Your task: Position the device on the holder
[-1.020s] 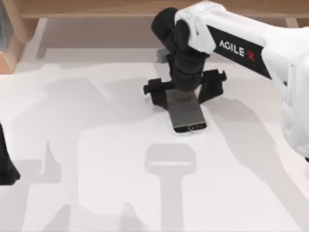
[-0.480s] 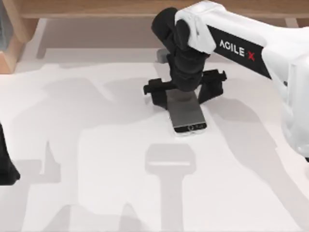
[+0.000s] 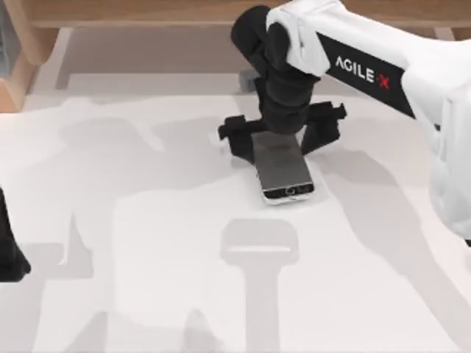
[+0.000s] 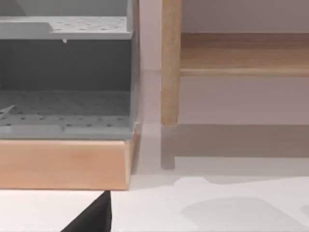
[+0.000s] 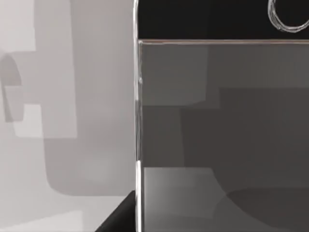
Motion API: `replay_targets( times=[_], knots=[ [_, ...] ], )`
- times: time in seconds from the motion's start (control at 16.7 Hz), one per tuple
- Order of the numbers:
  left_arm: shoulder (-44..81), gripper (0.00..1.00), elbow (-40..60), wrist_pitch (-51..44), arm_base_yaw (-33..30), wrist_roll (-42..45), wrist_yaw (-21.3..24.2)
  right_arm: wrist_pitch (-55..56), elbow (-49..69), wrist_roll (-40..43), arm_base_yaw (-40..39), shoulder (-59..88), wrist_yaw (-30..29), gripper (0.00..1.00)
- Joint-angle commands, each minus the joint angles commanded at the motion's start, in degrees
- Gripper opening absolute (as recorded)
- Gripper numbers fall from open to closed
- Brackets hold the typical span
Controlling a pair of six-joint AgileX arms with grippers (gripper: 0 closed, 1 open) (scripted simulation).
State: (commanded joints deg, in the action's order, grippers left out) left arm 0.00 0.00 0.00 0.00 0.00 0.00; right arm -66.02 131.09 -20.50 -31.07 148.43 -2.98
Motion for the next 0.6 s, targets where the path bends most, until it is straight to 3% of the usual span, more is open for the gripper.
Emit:
replay_targets(
  times=[0.6],
  knots=[
    [0.0,1.0,0.0,0.0,0.0,0.0,0.0,-1.46,1.59,0.84,0.51,-3.07,0.34,0.0]
  ],
)
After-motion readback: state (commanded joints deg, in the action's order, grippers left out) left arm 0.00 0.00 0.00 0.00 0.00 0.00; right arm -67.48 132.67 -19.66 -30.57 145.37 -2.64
